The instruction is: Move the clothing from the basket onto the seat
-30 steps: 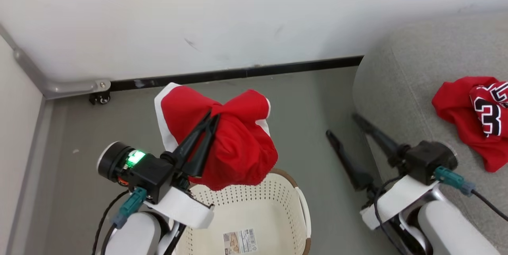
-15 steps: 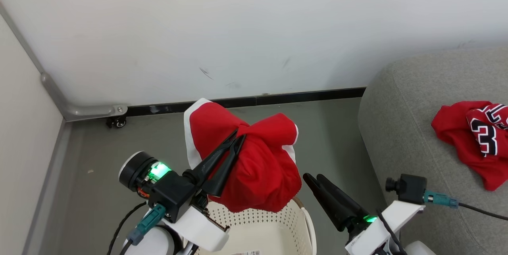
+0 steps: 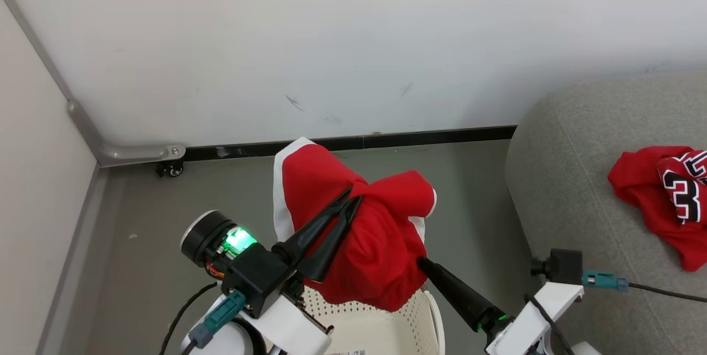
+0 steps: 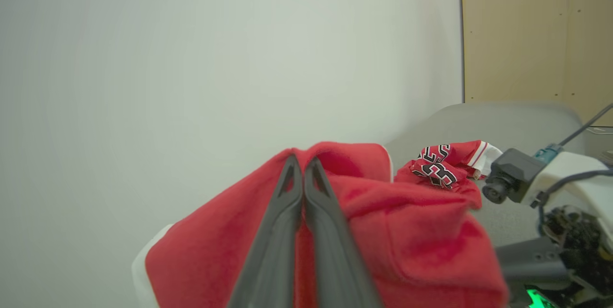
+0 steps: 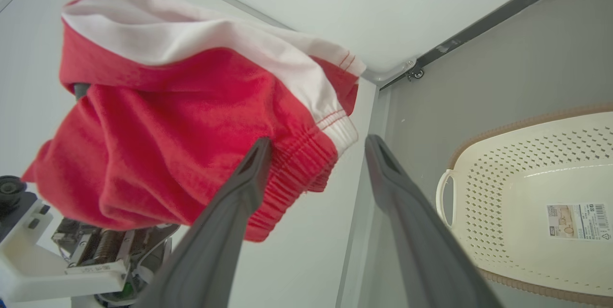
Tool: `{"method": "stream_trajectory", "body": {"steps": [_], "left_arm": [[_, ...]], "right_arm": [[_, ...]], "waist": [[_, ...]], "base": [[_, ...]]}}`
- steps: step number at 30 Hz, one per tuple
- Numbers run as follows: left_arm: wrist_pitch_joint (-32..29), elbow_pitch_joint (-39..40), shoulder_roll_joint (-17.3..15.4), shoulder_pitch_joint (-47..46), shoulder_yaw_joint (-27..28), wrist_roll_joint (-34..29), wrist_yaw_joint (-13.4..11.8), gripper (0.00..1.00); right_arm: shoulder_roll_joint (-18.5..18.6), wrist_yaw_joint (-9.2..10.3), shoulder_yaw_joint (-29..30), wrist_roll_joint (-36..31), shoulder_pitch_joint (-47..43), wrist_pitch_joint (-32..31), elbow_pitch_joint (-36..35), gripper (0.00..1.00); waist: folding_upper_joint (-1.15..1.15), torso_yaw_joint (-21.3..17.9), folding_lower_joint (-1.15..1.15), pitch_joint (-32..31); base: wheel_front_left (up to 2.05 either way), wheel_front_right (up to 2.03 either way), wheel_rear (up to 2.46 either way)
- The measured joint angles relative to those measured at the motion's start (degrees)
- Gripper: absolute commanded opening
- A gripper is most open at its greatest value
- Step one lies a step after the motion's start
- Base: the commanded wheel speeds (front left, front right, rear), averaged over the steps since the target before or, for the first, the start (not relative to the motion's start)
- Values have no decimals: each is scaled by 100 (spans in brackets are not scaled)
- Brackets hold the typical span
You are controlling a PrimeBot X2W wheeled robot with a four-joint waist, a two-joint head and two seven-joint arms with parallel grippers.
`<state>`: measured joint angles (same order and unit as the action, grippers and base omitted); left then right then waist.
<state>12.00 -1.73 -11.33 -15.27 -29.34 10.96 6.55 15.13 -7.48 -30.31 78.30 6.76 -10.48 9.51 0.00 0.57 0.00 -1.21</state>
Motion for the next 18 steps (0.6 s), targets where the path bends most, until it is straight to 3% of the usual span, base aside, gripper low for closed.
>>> {"method": "stream_trajectory", "body": {"steps": [14, 15, 16, 17, 18], "left_arm": [[-149, 191, -9, 0, -144, 109, 1, 0], [-151, 191, -15, 1, -143, 110, 1, 0], [-177, 192, -24, 2, -140, 111, 1, 0], [-193, 192, -31, 6, -137, 118, 1, 0], [-193, 193, -31, 15, -135, 144, 1, 0]], "right_arm": [[44, 0, -285, 436, 298, -298, -541, 100], [73, 0, -298, 435, 312, -299, -566, 96], [105, 0, -316, 432, 323, -299, -579, 80], [134, 0, -326, 428, 332, -299, -590, 53], [159, 0, -337, 427, 344, -299, -600, 46]], "waist": [[0, 32, 0, 113], [0, 26, 0, 119], [0, 19, 0, 124], [0, 12, 0, 129], [0, 4, 0, 135]], "base": [[0, 0, 0], [0, 0, 0], [0, 0, 0], [0, 0, 0], [0, 0, 0]]}}
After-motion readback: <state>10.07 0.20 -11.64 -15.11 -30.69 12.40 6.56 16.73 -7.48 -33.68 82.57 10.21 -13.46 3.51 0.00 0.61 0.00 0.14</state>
